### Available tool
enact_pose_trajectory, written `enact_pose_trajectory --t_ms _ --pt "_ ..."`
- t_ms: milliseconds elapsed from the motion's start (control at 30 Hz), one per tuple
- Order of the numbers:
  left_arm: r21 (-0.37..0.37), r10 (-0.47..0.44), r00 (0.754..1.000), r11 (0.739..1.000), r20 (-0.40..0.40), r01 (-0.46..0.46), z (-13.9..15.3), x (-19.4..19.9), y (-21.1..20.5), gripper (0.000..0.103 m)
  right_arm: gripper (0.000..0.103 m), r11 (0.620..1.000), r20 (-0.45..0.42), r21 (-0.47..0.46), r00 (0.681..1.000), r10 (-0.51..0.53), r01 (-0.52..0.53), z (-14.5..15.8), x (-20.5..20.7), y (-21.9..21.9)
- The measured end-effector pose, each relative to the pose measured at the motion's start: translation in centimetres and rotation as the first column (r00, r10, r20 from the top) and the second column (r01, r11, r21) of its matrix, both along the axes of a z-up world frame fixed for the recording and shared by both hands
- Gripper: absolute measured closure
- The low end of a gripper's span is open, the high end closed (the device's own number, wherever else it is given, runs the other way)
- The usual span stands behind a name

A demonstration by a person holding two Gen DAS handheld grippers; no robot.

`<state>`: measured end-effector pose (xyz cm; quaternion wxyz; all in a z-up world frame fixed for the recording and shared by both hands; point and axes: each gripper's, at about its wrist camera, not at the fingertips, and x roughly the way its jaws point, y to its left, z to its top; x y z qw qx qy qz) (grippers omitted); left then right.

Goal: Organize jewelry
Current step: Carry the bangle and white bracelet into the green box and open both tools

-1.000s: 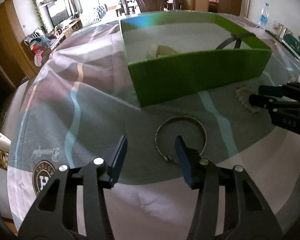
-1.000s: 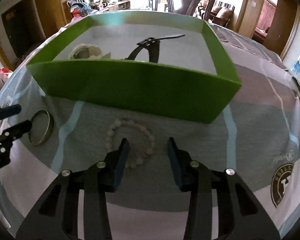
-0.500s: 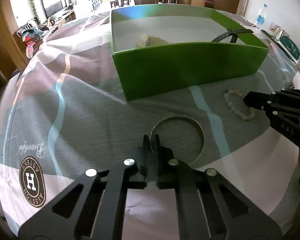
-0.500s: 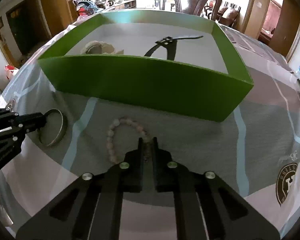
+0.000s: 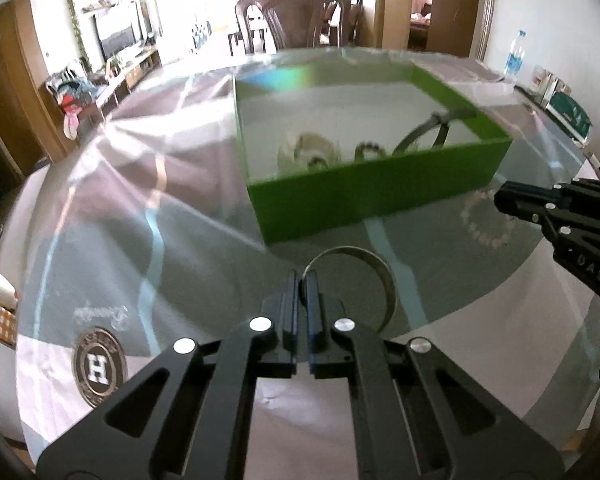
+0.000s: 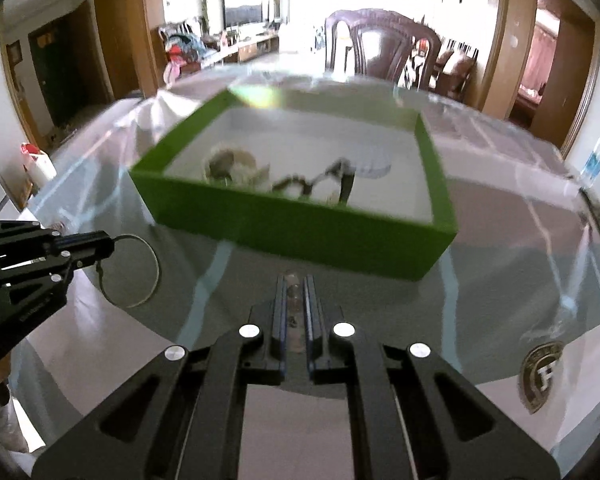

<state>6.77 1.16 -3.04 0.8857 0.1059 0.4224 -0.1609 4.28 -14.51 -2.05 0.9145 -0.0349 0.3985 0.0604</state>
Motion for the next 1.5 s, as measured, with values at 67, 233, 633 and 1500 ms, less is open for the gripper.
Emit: enact_pose_trajectory --t_ms 67,233,633,1500 --pt "0.002 -0.005 1.000 1.000 0.031 0.005 1.2 -0.2 -0.2 0.099 0.095 1.000 0.029 0.002 1.000 0.003 -0.003 1.3 -0.2 -0.2" --pt "0.018 -0.015 0.996 1.000 0.090 0.013 3.7 0.2 -1.0 0.099 0.095 1.000 0.083 -0.010 0.997 0.007 -0.006 4.0 -0.1 -0.4" --pt "0.031 -0.030 0.981 0.999 0.192 0.025 8.3 3.0 -3.3 0.099 0.095 0.997 0.121 0.069 0.992 -0.028 0.019 7.4 5.6 -1.3" --pt "-0.049 0.179 0.980 0.983 0.093 -0.175 4.4 14.9 -3.3 0.077 0.074 0.963 0.031 -0.006 0.963 -0.268 0.268 2.2 13.0 -5.9"
